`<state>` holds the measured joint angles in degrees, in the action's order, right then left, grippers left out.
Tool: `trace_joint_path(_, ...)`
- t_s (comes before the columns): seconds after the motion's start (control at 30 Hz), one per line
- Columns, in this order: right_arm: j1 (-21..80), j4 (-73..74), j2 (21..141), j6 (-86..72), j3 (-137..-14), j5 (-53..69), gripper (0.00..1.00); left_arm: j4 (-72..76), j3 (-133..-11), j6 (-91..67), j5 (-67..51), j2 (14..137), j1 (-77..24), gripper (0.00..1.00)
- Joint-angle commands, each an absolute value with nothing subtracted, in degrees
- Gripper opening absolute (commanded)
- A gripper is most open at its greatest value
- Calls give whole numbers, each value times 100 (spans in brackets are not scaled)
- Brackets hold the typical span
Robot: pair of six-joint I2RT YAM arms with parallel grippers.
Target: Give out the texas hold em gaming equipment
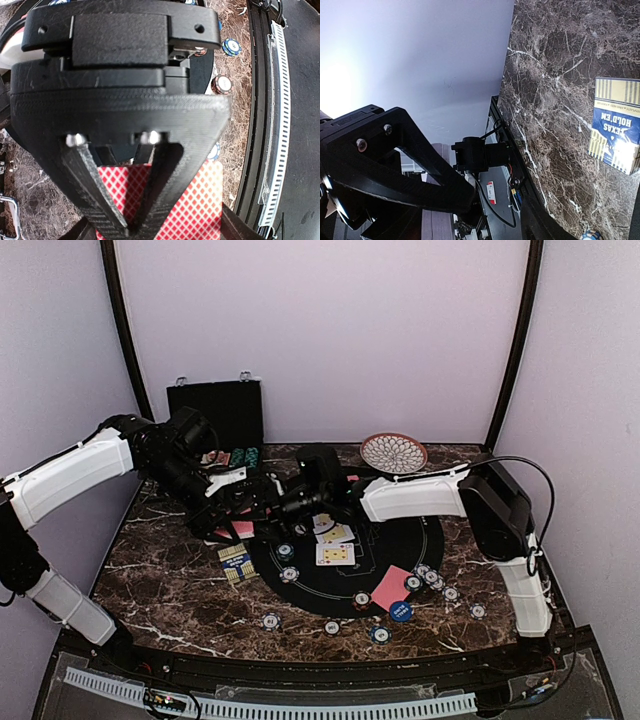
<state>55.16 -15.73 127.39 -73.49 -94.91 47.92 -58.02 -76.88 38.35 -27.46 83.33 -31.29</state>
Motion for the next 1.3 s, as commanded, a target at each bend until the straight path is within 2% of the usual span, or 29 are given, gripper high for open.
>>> trace_joint_path(0.0, 5416, -1182, 12557, -7063, -9243, 4661, 60, -5770, -7761, 3889, -2900, 8122, -3128, 0)
trace_joint_path(0.43, 5253, -727, 11981, -6643, -8861, 4584, 58, -5781, -7777, 3893, -2857, 8132, -3128, 0)
trace_joint_path(0.67, 5191, -599, 11691, -6555, -8712, 4537, 47, -5792, -7770, 3885, -2826, 8117, -3122, 0)
trace_joint_path(0.8, 5186, -601, 11591, -6571, -8668, 4531, 44, -5786, -7761, 3885, -2825, 8134, -3124, 0)
trace_joint_path(1.0, 5360, -705, 11679, -6651, -8882, 4527, 61, -5770, -7735, 3876, -2837, 8145, -3127, 0)
trace_joint_path(1.27, 5548, -812, 12304, -6815, -9503, 4659, 63, -5779, -7739, 3876, -2847, 8157, -3122, 0)
